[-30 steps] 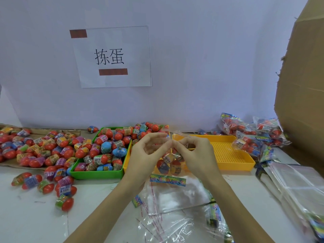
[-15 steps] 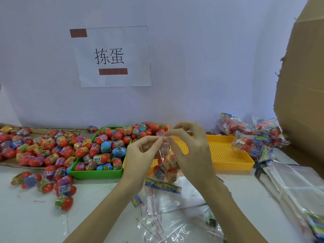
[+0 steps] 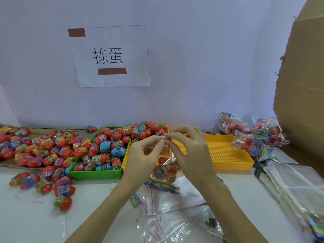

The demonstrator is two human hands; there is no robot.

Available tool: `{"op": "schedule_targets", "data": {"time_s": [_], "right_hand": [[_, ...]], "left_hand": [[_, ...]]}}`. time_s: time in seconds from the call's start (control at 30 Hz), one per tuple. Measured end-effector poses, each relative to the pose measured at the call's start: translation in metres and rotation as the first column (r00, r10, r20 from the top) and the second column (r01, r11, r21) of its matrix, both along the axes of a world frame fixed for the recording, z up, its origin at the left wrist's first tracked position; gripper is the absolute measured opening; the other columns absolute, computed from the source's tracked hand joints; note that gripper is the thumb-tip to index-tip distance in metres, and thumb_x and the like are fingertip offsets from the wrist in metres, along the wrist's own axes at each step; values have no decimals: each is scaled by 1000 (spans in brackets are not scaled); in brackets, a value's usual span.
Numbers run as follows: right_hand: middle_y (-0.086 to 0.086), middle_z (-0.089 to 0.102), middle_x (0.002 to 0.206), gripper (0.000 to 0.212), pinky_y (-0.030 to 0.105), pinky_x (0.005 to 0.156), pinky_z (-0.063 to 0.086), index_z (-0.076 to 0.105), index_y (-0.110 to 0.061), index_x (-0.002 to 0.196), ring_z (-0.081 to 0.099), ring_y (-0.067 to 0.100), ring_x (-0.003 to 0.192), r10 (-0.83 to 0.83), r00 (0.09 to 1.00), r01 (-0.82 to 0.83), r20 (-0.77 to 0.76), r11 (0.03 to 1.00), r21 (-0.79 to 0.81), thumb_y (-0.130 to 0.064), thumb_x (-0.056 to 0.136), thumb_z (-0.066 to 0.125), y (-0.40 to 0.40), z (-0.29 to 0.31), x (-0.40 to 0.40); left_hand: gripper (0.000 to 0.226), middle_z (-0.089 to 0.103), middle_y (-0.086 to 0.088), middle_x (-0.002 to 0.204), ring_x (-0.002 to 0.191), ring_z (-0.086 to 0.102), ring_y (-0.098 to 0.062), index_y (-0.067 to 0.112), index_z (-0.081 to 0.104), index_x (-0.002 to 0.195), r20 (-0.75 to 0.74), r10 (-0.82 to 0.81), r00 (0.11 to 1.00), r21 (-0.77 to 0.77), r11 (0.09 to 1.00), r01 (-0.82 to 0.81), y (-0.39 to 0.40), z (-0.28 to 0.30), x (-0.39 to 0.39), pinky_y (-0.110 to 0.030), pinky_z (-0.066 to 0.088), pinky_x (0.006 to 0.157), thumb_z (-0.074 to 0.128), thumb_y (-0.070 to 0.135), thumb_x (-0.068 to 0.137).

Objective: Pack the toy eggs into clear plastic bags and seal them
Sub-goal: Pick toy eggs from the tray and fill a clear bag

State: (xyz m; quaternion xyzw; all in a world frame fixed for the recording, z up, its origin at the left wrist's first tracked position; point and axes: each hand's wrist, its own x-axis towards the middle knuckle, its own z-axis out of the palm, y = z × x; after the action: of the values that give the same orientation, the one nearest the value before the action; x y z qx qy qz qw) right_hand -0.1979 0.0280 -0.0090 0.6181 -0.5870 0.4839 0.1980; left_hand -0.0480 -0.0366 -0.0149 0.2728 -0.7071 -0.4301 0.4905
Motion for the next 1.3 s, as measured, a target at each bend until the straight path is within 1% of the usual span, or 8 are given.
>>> {"op": "schedule_targets", "data": {"time_s": [0.07,0.13,0.3,0.47,0.73,0.93,1.07,1.3], "right_hand": [[2,70,107,16,39,87,53,81,-16,110,59,23,102,8,1000,-8,-8,1000,7,-18,95,78,-1,-1,-2],[2,69,106,16,39,87,53,82,-16,110,59,23,102,18,1000,-17,-13,1000,10,-18,95,77,-1,-1,-3],[3,70,105,18,40,86,53,82,-15,111,59,24,100,64,998,-64,-24,998,21,-19,98,71,-1,0,-6],[1,70,104,14,42,87,54,82,-13,108,60,22,100,55,998,-54,-39,998,28,-17,97,74,0,1,-6],[4,70,98,5,37,81,56,80,-9,92,62,24,93,-46,994,41,-99,998,-54,-14,90,81,-1,0,1],[3,70,102,13,36,84,56,79,-11,107,62,22,96,69,994,-71,-83,997,-14,-15,95,77,0,0,-2],[5,72,100,13,37,85,56,80,-8,106,65,24,95,126,989,-124,-81,992,28,-14,95,77,-1,1,-8],[5,73,95,9,35,81,57,79,-6,101,65,24,90,87,992,-87,-95,996,3,-10,94,78,1,2,-5]], "left_hand": [[18,80,7,99,99,75,-13,15,79,115,72,73,995,-135,989,-63,0,0,1,-36,62,89,65,12,105],[17,79,11,98,97,74,-9,17,80,114,98,118,988,-211,973,-95,1,0,1,-31,61,87,66,13,104],[19,78,14,95,94,74,-7,26,78,109,103,125,987,-260,961,-95,1,0,1,-26,61,83,66,12,104],[20,77,14,97,94,73,-9,22,80,112,119,148,982,-320,942,-103,0,-2,2,-26,60,81,67,9,103],[17,79,11,91,88,74,-13,17,82,110,121,124,985,-282,956,-86,3,-3,-1,-33,62,78,69,12,102],[16,76,13,82,79,72,-10,18,82,105,131,136,982,-275,957,-96,2,-1,0,-22,58,73,68,11,102],[19,73,14,79,76,70,-9,17,81,97,171,133,976,-343,937,-68,2,-1,1,-14,52,71,67,5,102],[16,76,14,84,81,71,-8,19,81,102,175,135,975,-354,933,-65,4,0,1,-13,53,72,69,9,102]]}}
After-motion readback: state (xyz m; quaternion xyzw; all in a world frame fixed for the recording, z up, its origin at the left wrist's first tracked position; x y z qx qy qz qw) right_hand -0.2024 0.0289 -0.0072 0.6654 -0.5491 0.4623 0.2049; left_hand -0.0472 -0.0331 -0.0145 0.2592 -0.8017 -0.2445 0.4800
